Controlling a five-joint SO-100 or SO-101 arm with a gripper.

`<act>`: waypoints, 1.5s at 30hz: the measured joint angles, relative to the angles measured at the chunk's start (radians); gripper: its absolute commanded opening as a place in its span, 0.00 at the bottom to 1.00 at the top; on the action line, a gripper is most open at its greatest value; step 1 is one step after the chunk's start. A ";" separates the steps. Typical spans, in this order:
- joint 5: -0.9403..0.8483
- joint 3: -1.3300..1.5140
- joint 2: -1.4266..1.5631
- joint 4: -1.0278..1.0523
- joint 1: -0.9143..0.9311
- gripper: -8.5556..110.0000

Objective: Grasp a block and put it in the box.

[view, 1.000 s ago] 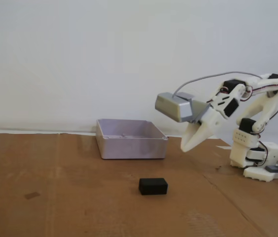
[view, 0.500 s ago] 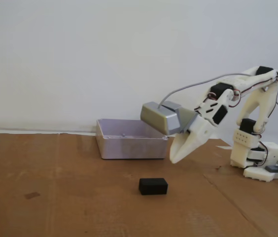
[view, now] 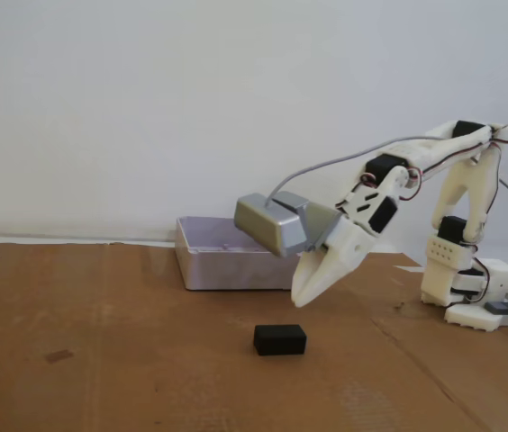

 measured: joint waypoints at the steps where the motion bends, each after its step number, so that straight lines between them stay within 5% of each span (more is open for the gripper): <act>1: 0.000 -0.012 -0.015 0.000 0.000 0.07; 27: 0.000 -0.101 -0.138 0.000 -0.002 0.07; 45: 0.000 -0.101 -0.138 0.000 -0.002 0.34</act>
